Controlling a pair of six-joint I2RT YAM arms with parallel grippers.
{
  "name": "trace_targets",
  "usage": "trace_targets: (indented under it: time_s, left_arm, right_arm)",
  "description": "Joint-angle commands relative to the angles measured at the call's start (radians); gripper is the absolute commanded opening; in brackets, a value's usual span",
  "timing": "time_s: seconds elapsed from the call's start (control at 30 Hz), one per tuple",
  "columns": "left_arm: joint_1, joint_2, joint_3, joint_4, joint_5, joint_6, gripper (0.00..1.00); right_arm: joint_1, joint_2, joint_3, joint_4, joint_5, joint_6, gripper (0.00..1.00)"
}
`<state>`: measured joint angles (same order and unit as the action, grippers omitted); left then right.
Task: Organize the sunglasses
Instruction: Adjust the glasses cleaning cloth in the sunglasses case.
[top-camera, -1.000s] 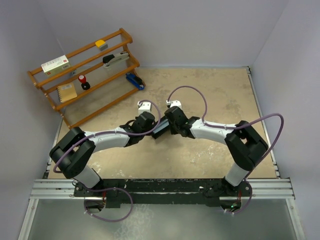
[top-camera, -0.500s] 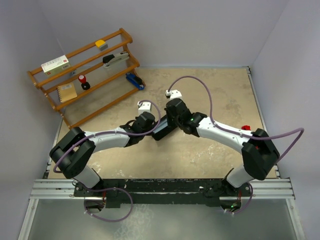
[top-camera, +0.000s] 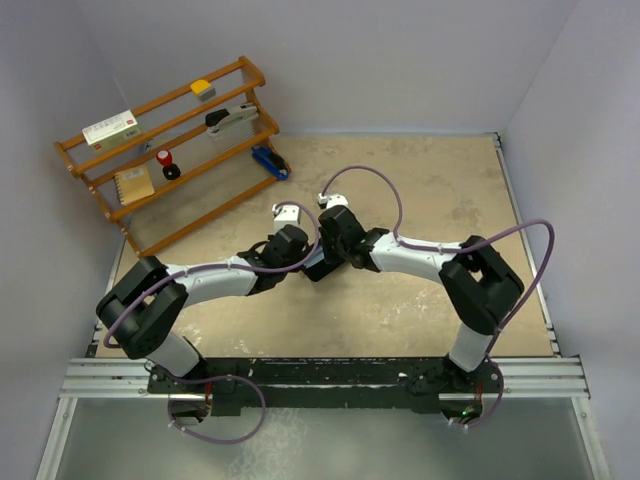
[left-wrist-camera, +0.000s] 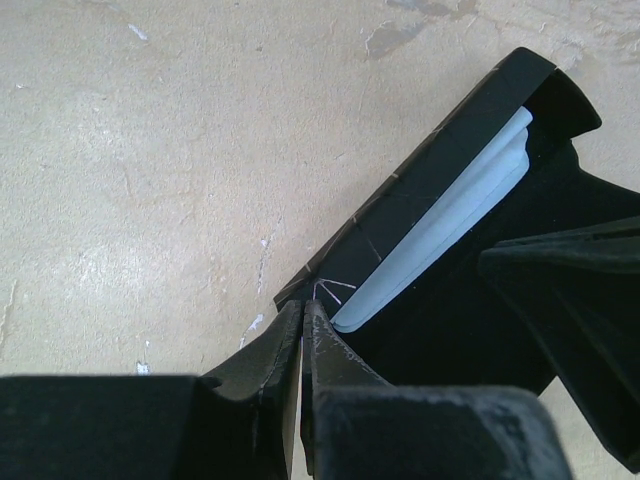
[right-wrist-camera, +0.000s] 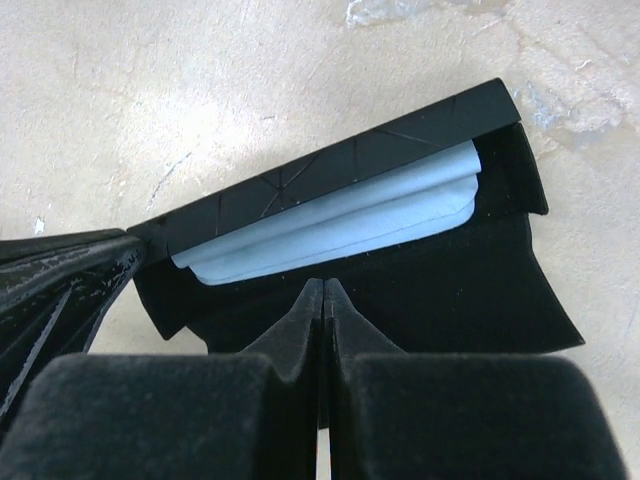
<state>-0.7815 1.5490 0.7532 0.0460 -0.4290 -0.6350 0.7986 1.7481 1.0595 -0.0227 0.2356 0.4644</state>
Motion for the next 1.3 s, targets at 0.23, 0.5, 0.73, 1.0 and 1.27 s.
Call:
trace_targets:
  time_s: [0.23, 0.5, 0.73, 1.0, 1.27]
  left_arm:
    - [-0.004, -0.025, -0.011, 0.017, -0.009, 0.002, 0.00]
    - [-0.004, -0.014, -0.008, 0.014, -0.002, 0.003, 0.00]
    - [-0.004, -0.010, -0.009, 0.013, 0.003, 0.001, 0.00]
    - [-0.004, -0.002, -0.008, 0.018, 0.007, 0.002, 0.00]
    - [-0.004, -0.002, -0.005, 0.014, 0.009, 0.002, 0.00]
  right_arm:
    - [0.002, 0.054, 0.031, 0.089, -0.024, 0.019, 0.00]
    - [0.003, 0.084, 0.041, 0.122, -0.024, 0.028, 0.00]
    - [0.003, 0.108, 0.047, 0.143, -0.022, 0.028, 0.00]
    - [0.001, 0.113, 0.057, 0.142, -0.018, 0.018, 0.00]
    - [0.002, 0.131, 0.054, 0.165, -0.017, 0.021, 0.00]
